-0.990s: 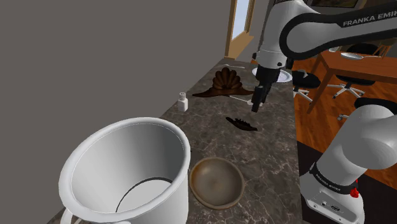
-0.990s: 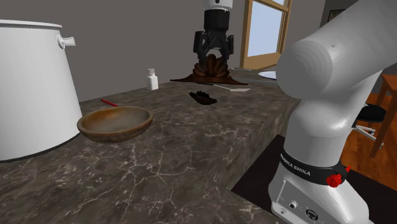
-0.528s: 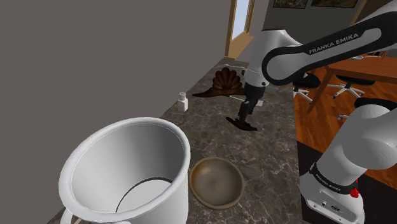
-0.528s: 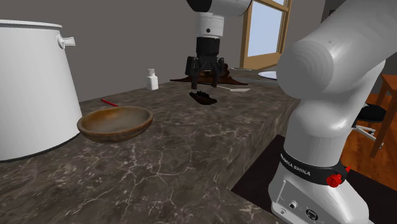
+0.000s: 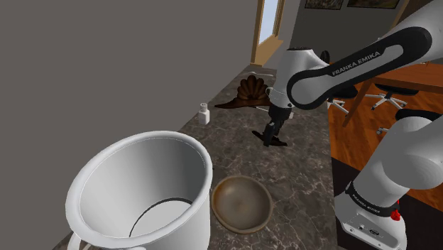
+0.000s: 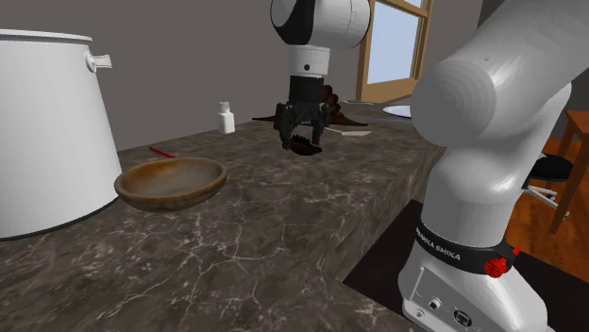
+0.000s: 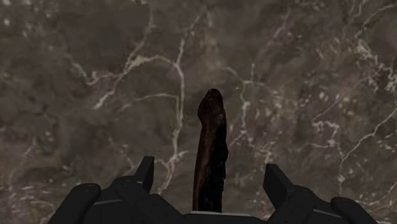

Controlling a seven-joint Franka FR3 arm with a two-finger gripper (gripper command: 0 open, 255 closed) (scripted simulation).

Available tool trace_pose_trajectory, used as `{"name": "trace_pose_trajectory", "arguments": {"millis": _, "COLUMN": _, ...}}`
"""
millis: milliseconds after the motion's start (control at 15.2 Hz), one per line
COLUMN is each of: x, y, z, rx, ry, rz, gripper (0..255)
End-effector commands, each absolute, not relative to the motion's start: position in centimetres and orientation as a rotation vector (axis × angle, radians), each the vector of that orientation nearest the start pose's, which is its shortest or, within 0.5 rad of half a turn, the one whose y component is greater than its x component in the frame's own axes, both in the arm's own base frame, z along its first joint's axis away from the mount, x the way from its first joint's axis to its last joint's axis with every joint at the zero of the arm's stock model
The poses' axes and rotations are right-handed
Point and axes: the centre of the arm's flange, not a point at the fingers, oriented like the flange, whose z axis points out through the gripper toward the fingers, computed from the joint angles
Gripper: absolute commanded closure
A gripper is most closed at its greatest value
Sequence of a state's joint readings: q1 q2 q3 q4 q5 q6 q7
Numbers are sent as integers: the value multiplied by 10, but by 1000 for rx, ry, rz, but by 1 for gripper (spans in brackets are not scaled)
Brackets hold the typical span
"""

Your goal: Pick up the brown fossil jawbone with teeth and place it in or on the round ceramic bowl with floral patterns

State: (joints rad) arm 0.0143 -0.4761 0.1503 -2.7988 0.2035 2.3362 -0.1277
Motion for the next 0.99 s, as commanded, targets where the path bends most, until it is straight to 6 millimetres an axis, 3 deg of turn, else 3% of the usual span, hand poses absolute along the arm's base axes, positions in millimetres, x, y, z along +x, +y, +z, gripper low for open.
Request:
{"name": "trace_pose_trajectory", "arguments": {"millis": 0, "x": 351, "y": 57, "z": 341, "rx": -3056, "ry": -208, "rz": -21, "gripper": 0}}
{"name": "trace_pose_trajectory", "arguments": {"millis": 330, "x": 351, "y": 57, "z": 341, "rx": -3056, "ry": -208, "rz": -21, "gripper": 0}}
{"name": "trace_pose_trajectory", "arguments": {"millis": 396, "x": 351, "y": 57, "z": 341, "rx": -3056, "ry": -208, "rz": -21, "gripper": 255}}
{"name": "trace_pose_trajectory", "arguments": {"millis": 924, "x": 351, "y": 57, "z": 341, "rx": -3056, "ry": -208, "rz": -21, "gripper": 255}}
